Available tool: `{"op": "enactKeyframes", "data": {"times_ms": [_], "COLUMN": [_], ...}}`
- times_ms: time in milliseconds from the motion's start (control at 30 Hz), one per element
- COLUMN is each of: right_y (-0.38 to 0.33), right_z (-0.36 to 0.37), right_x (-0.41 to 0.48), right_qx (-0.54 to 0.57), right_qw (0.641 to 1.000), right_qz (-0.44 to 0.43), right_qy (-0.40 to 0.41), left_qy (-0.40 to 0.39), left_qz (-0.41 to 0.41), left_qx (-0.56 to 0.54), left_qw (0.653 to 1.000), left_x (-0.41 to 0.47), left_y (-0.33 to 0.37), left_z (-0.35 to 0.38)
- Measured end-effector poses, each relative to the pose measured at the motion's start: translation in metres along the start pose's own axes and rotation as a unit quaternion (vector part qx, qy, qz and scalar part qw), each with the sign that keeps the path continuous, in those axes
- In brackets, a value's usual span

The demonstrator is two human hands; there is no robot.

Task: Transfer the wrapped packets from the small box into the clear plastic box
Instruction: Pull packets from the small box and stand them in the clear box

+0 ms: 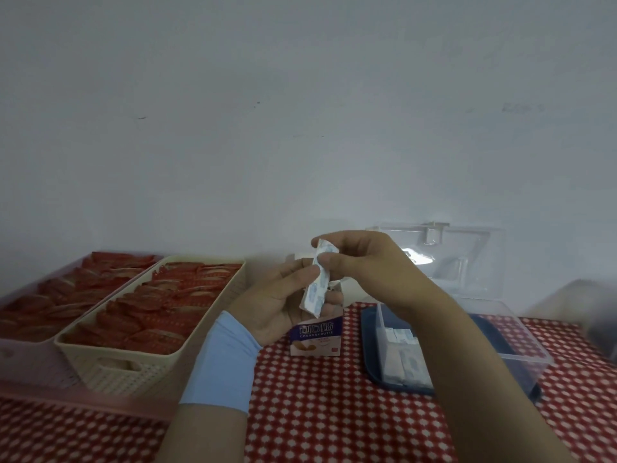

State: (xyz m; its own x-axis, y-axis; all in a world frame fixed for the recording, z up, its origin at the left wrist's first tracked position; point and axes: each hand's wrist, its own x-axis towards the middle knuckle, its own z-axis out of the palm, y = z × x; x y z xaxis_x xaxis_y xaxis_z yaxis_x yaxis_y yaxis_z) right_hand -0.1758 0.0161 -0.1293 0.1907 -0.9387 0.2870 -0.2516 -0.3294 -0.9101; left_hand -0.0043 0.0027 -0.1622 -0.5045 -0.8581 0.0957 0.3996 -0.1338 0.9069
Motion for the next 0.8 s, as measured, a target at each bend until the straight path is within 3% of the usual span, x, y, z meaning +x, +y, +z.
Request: {"op": "enactKeyframes", "data": {"times_ms": [100,167,300,367,567,733,800], "right_y": [0.004,0.005,0.010,0.010,0.017,0.017,0.021], "right_z": [-0.010,-0.018,-0.031,-0.035,-0.057,-0.075,-0.084], "right_x": [-0.004,-0.008,-0.016,-0.019,-0.036,-0.048,-0.048], "right_qx": [-0.014,-0.040,-0.072,-0.042,0.061,0.045,0.026], "right_qw": [1.000,0.998,0.992,0.992,0.986,0.984,0.980], "right_qz": [0.004,0.011,0.032,0.051,0.141,0.159,0.176], "right_qy": [0.027,0.051,0.097,0.111,0.068,0.073,0.085], "left_qy": [0.003,0.037,0.110,0.129,0.163,0.161,0.165], "left_qz": [-0.021,-0.024,0.032,0.061,0.084,0.085,0.094], "left_qx": [0.045,0.147,0.415,0.428,0.359,0.335,0.380], "left_qw": [0.999,0.988,0.903,0.893,0.915,0.924,0.905], "left_x": [0.004,0.009,0.018,0.020,0.030,0.035,0.036], "left_y": [-0.001,-0.001,0.001,-0.002,-0.025,-0.041,-0.046], "left_z": [0.005,0.009,0.025,0.033,0.054,0.078,0.078]}}
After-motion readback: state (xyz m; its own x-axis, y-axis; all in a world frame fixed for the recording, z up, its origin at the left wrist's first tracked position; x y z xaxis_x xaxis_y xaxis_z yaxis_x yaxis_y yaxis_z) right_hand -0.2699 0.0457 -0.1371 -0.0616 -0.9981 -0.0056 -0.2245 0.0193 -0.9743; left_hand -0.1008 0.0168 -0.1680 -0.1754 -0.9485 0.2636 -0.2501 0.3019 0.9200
